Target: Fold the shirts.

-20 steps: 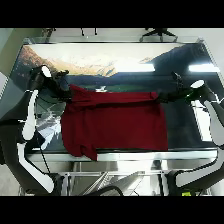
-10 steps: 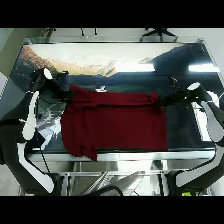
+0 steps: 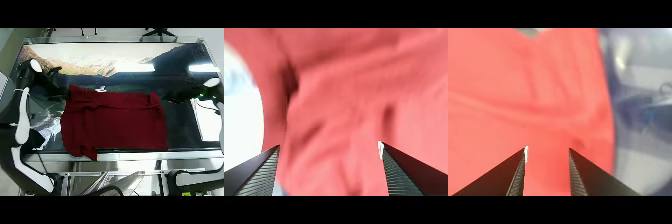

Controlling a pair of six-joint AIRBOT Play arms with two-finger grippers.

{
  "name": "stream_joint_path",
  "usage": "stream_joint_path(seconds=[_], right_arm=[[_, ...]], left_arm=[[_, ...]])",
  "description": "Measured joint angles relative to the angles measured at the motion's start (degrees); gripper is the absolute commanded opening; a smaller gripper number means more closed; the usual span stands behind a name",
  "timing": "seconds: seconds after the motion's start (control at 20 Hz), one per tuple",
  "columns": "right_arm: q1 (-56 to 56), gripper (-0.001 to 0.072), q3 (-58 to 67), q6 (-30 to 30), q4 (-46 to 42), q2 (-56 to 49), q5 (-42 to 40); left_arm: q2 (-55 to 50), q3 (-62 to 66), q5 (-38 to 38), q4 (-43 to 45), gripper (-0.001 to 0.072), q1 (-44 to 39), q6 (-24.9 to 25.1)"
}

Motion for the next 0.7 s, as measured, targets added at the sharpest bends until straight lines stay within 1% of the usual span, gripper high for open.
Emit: stream_joint_path(seconds=[0.1,0.15,0.2,0.3,0.4,0.55,0.7], right_arm=[[-3.7,0.0326,-4.3,0.9,-0.9,3.5,2.4],[-5.7,0.0381,-6.9,1.2,-1.1,5.1,3.3],[-8.0,0.048,-9.9,1.6,-1.3,6.7,3.8],[-12.0,0.0482,-15.6,2.3,-1.6,9.2,4.2],[-14.8,0.0482,-20.4,3.0,-1.5,10.5,4.0],[-16.6,0.0482,-25.6,3.1,-1.0,11.3,2.5],[-17.3,0.0482,-28.7,2.8,-0.3,11.6,1.5]], left_arm=[[6.1,-10.9,-1.1,-0.3,0.0682,1.7,-0.9],[9.5,-17.2,-1.2,-0.4,0.0682,2.5,-1.4],[13.6,-24.5,-1.2,-0.4,0.0682,3.3,-2.1],[21.4,-38.4,-1.2,-1.6,0.0682,4.5,-3.8],[28.3,-51.2,0.7,-5.0,0.0682,5.1,-4.9],[35.9,-66.1,8.5,-11.3,0.0682,5.6,-5.0],[39.6,-75.0,17.4,-17.9,0.0681,5.7,-2.4]])
